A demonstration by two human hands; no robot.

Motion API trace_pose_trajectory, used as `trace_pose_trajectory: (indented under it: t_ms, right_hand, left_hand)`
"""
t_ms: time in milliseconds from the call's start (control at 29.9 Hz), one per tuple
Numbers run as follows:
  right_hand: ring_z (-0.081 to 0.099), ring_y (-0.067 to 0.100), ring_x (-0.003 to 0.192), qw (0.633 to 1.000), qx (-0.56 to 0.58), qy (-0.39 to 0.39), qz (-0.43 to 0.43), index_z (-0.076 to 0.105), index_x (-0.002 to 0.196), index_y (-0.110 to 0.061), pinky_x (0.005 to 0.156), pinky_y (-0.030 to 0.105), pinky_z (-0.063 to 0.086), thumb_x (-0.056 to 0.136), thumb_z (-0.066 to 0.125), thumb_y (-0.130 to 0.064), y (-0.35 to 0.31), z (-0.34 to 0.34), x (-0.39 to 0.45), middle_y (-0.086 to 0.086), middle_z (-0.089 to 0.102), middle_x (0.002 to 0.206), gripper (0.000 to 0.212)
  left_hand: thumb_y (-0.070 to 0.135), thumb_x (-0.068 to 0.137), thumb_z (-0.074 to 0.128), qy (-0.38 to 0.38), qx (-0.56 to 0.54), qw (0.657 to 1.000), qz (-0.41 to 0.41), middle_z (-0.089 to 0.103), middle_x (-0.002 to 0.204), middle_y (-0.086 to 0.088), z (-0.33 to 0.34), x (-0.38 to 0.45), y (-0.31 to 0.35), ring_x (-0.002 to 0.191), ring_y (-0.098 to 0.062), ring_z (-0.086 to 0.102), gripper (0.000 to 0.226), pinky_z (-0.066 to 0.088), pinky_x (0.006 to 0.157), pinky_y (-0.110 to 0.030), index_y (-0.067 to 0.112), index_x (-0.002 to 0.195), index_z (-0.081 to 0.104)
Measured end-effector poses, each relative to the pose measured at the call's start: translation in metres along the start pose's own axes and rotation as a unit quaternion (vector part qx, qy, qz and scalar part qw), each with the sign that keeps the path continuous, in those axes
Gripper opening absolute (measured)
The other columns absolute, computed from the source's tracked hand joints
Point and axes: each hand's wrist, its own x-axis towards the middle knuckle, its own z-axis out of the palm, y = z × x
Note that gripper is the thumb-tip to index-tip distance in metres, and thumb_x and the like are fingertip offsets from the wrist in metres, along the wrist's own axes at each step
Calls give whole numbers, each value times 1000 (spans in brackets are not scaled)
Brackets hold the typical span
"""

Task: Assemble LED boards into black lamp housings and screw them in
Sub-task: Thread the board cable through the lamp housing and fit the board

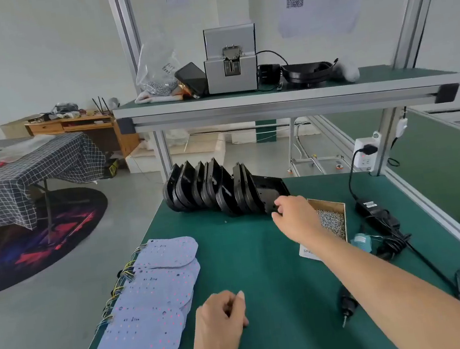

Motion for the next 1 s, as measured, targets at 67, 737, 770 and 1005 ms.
trace_pose_trajectory:
  t_ms: [67,737,770,1005]
  right_hand:
    - [57,27,122,997,-74,-3,6,63,135,-15,94,40,53,104,58,-29,0,8,12,3,68,124,35]
    - [61,25,85,982,-54,150,-100,66,96,-11,70,35,42,101,68,-26,-8,0,-16,2,67,90,16]
    - [61,25,79,979,-36,161,-122,66,91,-12,67,35,42,96,74,-23,-13,-7,-37,1,66,84,15]
    - [59,23,60,948,-119,111,-274,60,67,-21,52,37,50,55,101,-28,-45,-9,-174,-4,56,65,43]
  left_hand:
    - [36,99,64,3,-16,1000,-5,69,57,11,-2,1,0,61,-6,61,39,42,62,-16,17,64,63]
    - [35,98,64,3,-36,999,8,69,55,11,-5,1,6,66,-8,63,42,45,65,-15,13,62,64]
    - [36,99,63,1,-42,999,7,70,56,10,-6,0,6,65,-7,62,43,45,65,-16,13,63,63]
    - [32,98,63,47,-68,996,41,62,61,12,-6,-7,11,57,-8,53,29,38,56,-16,25,71,56]
